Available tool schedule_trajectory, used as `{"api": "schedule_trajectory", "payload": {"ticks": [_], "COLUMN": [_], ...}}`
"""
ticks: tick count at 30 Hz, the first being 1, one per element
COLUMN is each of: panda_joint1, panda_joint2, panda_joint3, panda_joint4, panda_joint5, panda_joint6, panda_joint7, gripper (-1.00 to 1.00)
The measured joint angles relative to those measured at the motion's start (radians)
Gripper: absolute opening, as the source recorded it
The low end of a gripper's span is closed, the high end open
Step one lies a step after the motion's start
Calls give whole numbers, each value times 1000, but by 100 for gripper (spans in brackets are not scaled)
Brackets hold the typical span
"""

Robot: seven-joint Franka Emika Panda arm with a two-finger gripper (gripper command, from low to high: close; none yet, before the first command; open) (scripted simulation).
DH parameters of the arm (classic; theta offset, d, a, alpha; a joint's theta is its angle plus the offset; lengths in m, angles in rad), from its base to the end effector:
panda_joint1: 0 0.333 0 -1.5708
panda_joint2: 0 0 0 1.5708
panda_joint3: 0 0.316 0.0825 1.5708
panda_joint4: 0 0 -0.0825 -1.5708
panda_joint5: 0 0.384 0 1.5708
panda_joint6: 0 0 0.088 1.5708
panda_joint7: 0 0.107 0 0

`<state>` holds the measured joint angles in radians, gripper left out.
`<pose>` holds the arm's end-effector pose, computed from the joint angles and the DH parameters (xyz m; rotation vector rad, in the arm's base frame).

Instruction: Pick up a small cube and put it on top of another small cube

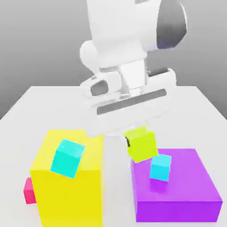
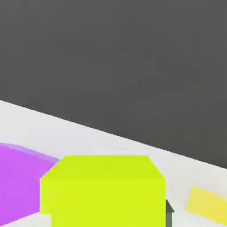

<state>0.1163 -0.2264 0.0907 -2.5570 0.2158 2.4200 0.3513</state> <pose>0.4324 0.0913 0.3557 -2.9578 0.4494 -0.0760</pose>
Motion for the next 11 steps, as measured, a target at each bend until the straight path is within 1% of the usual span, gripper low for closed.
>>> {"api": "schedule_trajectory", "payload": {"ticks": [3,7,8,11], "panda_joint1": [30,25,28,28], "panda_joint2": [-40,67,96,96], "panda_joint3": [84,110,108,107], "panda_joint4": [-83,-135,-143,-143], "panda_joint5": [-103,-155,-165,-164], "panda_joint6": [-23,115,151,151], "panda_joint7": [37,64,71,71], "gripper": [-100,-100,100,100]}}
